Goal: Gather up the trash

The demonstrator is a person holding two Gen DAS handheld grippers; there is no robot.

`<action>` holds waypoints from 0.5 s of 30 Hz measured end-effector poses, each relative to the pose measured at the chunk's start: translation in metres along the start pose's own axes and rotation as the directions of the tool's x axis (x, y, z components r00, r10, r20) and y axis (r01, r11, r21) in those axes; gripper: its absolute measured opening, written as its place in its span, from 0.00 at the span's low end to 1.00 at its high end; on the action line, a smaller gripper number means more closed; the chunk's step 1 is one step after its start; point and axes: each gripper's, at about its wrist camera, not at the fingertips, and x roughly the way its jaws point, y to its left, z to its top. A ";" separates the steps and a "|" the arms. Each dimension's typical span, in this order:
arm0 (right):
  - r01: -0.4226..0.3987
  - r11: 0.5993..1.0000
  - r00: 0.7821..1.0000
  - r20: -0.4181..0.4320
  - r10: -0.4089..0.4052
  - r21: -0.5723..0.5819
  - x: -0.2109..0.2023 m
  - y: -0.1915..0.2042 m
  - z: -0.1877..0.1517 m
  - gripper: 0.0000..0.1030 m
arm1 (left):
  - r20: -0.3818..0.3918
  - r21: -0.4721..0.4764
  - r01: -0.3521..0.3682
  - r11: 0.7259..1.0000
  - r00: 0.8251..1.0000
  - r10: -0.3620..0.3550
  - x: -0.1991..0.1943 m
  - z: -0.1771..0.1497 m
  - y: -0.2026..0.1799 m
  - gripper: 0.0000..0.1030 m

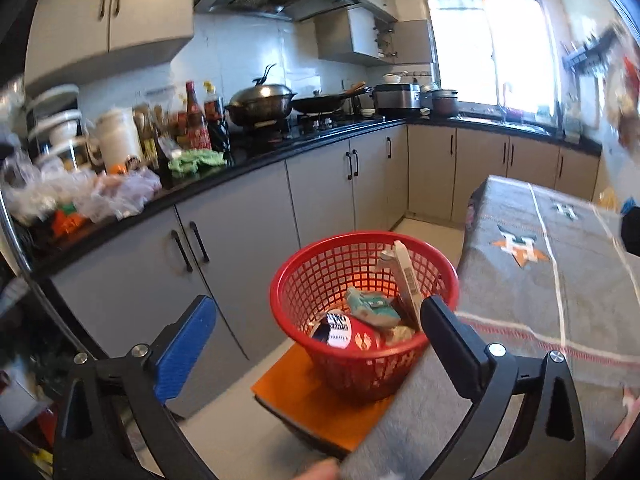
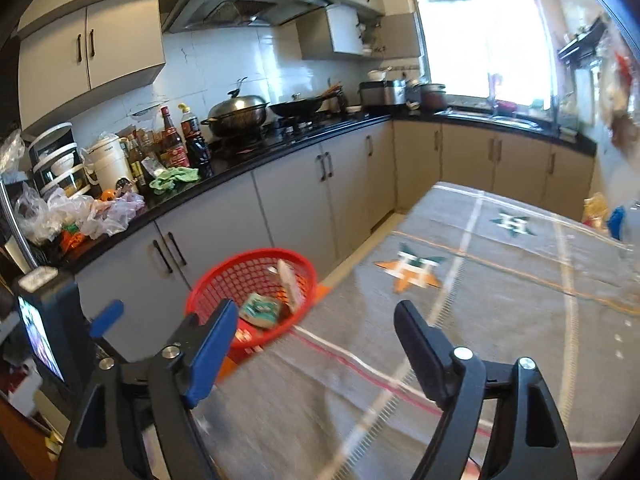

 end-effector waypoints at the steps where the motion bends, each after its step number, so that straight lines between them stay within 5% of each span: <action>1: 0.010 1.000 1.000 0.009 -0.010 0.001 -0.010 -0.003 -0.007 0.85 | 0.004 0.020 -0.006 1.000 1.000 0.006 -0.006 -0.001 -0.005 0.99; 15: 0.206 0.977 0.976 0.058 -0.209 0.053 -0.117 -0.032 -0.087 0.92 | 0.040 0.034 0.050 0.998 0.998 -0.051 -0.074 -0.029 -0.040 0.99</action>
